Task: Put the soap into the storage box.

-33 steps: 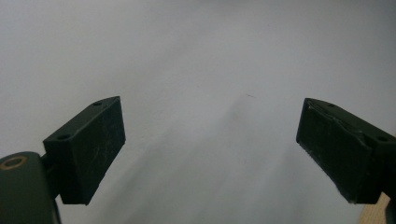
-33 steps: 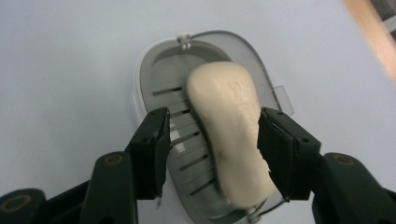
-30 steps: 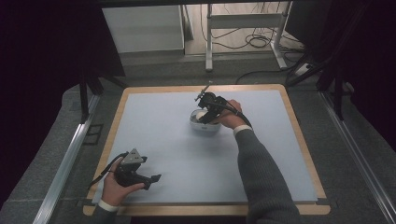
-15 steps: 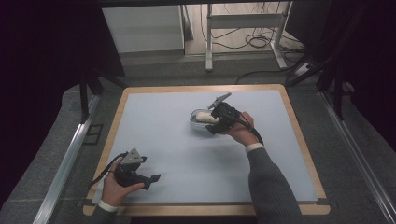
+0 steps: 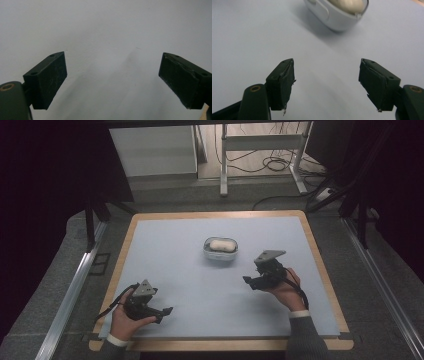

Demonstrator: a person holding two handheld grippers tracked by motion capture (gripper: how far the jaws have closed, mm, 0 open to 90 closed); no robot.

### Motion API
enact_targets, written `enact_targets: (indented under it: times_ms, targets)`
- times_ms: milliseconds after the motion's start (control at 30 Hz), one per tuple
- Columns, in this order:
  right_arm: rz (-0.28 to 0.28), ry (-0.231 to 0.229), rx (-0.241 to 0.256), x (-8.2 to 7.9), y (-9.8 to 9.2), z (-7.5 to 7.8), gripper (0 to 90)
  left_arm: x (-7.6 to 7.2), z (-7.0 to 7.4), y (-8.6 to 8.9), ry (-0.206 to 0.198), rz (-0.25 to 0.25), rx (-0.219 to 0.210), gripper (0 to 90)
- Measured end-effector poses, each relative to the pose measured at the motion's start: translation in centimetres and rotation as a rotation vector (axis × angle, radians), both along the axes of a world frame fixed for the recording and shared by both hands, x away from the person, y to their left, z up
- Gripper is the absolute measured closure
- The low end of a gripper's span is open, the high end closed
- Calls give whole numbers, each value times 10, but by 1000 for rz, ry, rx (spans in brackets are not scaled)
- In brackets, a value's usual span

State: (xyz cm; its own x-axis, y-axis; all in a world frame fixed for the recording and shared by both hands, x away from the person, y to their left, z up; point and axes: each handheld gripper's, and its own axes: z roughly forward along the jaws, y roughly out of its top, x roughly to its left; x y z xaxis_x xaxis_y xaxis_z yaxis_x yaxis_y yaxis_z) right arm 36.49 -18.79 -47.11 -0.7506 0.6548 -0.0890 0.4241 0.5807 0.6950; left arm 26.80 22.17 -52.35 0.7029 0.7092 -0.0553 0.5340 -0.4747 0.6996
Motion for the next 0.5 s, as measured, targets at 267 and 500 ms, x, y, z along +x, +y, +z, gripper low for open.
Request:
enact_targets:
  times_ms: [267, 500]
  targets:
    - [-75, 18, 14, -18, -30, -16, 272, 0, 0, 1, -4, 10, 16, 84]
    - [-94, -9, 28, -18, -32, -19, 264, 0, 1, 2, -8, 10, 16, 84]
